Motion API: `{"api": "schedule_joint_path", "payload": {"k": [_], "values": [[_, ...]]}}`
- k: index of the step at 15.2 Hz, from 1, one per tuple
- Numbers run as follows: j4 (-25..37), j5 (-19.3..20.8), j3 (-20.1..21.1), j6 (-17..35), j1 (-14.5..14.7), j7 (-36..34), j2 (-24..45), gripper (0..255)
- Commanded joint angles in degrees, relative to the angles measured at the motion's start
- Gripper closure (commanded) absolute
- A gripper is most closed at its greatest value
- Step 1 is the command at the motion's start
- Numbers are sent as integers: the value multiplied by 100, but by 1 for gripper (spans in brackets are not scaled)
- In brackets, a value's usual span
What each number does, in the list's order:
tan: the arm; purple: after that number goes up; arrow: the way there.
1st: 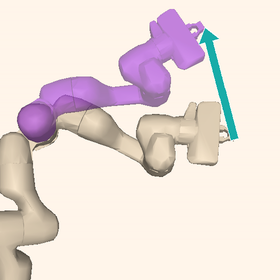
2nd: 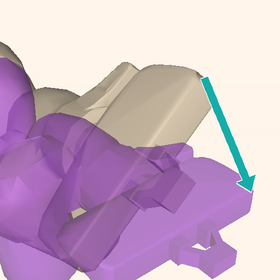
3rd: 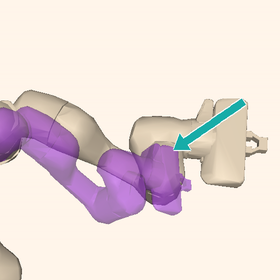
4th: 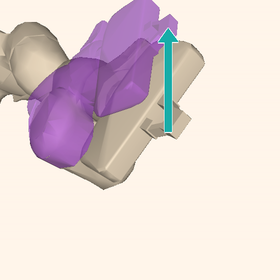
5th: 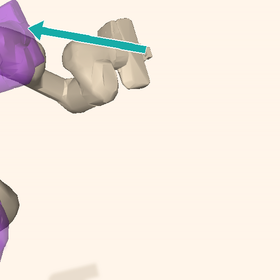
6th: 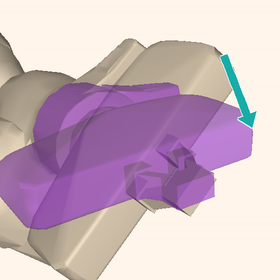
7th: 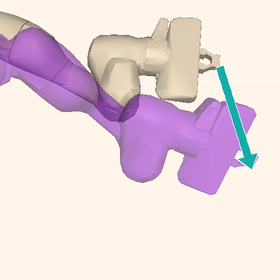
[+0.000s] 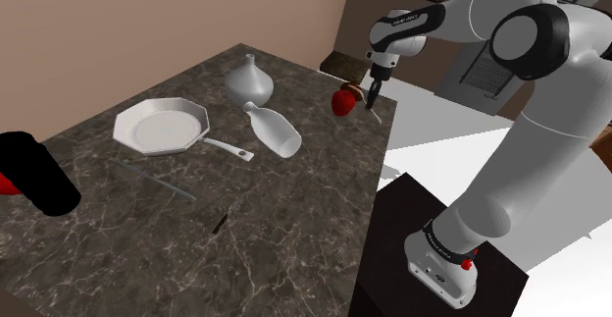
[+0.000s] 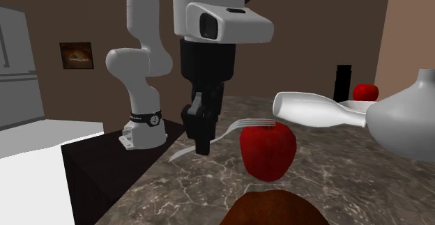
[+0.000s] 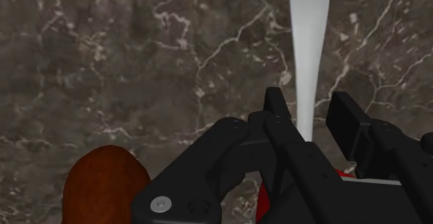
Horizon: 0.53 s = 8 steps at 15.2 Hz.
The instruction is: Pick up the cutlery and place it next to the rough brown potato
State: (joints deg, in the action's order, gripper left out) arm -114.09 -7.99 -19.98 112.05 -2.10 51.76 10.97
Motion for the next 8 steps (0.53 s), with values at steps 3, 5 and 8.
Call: {"api": "schedule_joint_path", "payload": {"k": [3, 5, 8], "values": [[-131, -73, 21, 260, -9, 57, 190, 255], [-187, -115, 32, 398, -17, 92, 280, 255], [-187, -115, 31, 398, -17, 92, 280, 255]]}}
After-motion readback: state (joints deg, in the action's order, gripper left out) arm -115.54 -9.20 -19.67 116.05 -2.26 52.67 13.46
